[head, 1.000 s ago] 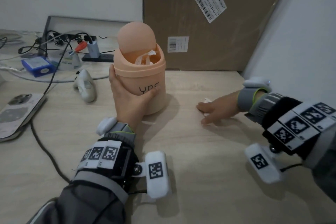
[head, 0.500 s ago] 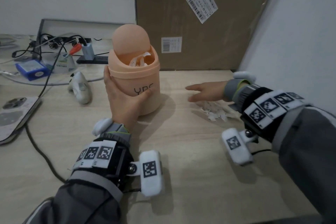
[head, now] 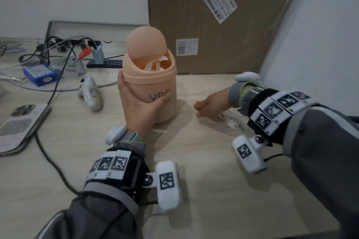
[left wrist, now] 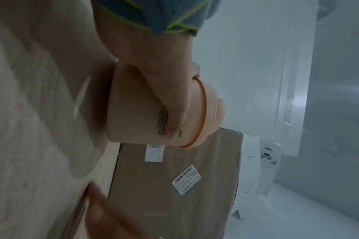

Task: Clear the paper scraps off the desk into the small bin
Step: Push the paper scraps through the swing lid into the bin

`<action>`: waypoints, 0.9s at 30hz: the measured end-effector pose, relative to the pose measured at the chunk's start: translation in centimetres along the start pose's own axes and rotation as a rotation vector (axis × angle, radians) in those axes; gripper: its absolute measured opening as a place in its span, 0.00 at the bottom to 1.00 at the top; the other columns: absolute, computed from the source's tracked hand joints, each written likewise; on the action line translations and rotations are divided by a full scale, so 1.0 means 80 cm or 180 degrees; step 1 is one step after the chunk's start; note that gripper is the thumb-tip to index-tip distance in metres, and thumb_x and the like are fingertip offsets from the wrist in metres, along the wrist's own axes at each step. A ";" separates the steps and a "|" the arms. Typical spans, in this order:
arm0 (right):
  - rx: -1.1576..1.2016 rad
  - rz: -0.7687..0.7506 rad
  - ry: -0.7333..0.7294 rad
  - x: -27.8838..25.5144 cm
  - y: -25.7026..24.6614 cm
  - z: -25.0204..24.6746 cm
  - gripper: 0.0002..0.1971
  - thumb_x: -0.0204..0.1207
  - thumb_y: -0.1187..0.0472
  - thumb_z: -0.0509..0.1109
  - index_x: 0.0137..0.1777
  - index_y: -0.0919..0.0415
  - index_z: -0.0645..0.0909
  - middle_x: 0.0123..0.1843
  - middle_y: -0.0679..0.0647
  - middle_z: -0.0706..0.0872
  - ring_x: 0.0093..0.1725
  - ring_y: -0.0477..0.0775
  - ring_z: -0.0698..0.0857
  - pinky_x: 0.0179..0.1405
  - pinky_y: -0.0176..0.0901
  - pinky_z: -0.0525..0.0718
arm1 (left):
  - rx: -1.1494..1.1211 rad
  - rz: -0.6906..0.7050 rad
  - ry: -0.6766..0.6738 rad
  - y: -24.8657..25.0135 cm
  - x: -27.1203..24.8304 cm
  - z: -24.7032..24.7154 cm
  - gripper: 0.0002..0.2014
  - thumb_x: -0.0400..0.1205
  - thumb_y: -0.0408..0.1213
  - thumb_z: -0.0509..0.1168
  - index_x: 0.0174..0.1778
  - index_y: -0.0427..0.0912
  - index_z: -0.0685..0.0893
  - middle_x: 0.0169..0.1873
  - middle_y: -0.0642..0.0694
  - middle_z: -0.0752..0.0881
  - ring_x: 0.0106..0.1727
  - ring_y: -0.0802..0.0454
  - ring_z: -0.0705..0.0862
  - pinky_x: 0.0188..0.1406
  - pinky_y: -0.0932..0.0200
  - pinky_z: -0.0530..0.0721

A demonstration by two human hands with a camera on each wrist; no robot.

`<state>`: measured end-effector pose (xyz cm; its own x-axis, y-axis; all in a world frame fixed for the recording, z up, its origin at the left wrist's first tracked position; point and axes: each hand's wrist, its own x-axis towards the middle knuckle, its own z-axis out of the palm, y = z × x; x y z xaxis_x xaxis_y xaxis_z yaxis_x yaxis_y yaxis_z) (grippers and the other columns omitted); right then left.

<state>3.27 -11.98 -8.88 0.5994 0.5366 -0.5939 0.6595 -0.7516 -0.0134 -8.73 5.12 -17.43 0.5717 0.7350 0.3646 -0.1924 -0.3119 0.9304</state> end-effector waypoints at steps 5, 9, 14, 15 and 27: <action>-0.0097 0.0017 0.0035 -0.043 0.041 0.023 0.29 0.82 0.41 0.53 0.80 0.51 0.62 0.82 0.47 0.62 0.82 0.52 0.60 0.80 0.49 0.54 | -0.0046 -0.0012 -0.0073 0.003 -0.001 0.000 0.67 0.55 0.56 0.83 0.86 0.59 0.49 0.81 0.52 0.68 0.80 0.50 0.71 0.79 0.40 0.73; 0.1013 -0.0092 0.1114 -0.076 0.085 0.042 0.19 0.82 0.52 0.61 0.72 0.53 0.76 0.75 0.48 0.75 0.74 0.49 0.72 0.72 0.37 0.62 | -0.0134 -0.0024 -0.0229 0.009 -0.006 0.002 0.67 0.55 0.54 0.84 0.86 0.58 0.49 0.81 0.52 0.68 0.80 0.51 0.72 0.79 0.40 0.74; 0.2381 0.0240 0.1847 -0.083 0.128 0.063 0.13 0.79 0.57 0.66 0.61 0.55 0.83 0.64 0.54 0.85 0.61 0.53 0.81 0.55 0.40 0.74 | -0.0188 -0.0057 -0.0388 0.016 -0.012 0.005 0.68 0.55 0.53 0.84 0.87 0.58 0.47 0.81 0.53 0.68 0.79 0.51 0.73 0.78 0.39 0.76; 0.2609 0.0359 0.1886 -0.080 0.130 0.066 0.12 0.78 0.56 0.67 0.59 0.56 0.84 0.63 0.56 0.85 0.62 0.57 0.82 0.50 0.43 0.76 | -0.0202 -0.0061 -0.0412 0.018 -0.013 0.005 0.69 0.54 0.53 0.84 0.87 0.58 0.47 0.81 0.53 0.68 0.78 0.52 0.73 0.78 0.39 0.76; 0.1878 0.0593 0.1569 -0.050 0.152 0.086 0.31 0.71 0.44 0.73 0.74 0.49 0.72 0.70 0.57 0.77 0.66 0.56 0.77 0.65 0.43 0.71 | -0.0176 0.0031 -0.0606 0.024 -0.023 0.012 0.67 0.56 0.49 0.84 0.86 0.58 0.48 0.77 0.57 0.71 0.76 0.58 0.75 0.75 0.41 0.79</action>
<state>5.78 -25.94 -12.17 0.8992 0.3863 -0.2053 0.2617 -0.8511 -0.4550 -9.43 2.59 -16.34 0.7091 0.6034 0.3648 -0.2391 -0.2809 0.9295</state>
